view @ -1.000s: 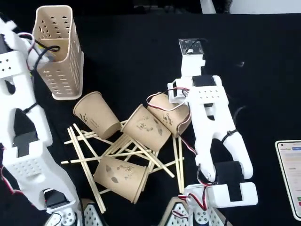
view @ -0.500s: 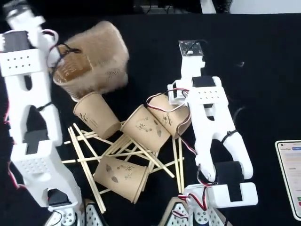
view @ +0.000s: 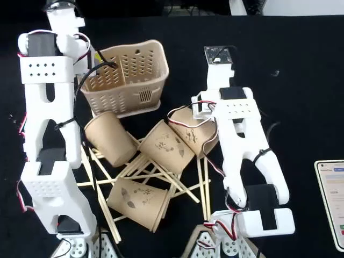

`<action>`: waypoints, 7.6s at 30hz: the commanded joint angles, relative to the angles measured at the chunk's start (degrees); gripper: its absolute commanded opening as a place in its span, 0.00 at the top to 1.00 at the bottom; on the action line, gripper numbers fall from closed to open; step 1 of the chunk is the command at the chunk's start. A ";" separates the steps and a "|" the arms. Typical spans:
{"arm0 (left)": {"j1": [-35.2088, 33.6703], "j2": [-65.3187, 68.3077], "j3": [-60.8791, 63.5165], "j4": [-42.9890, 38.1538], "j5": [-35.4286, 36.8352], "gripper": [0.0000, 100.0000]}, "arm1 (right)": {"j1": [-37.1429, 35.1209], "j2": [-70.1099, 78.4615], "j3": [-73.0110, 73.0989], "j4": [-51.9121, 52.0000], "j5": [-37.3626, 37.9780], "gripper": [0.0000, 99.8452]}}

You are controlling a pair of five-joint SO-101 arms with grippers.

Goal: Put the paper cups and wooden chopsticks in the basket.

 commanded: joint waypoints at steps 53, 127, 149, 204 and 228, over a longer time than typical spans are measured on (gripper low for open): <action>-23.08 -90.20 110.29 -39.21 1.49 0.72 | 4.04 -33.54 39.60 -26.90 60.48 0.81; -23.08 -90.90 131.30 -62.33 15.56 0.72 | -22.51 -0.57 -36.62 33.41 3.25 0.80; -23.43 -90.90 132.09 -62.33 15.56 0.72 | -25.23 -2.59 -7.52 16.44 -9.32 0.80; -23.52 -90.90 132.09 -62.33 15.56 0.72 | -15.30 16.92 -23.69 42.37 -6.42 0.80; -23.52 -90.99 131.65 -62.33 15.56 0.72 | -13.10 -3.91 -16.31 42.46 6.77 0.99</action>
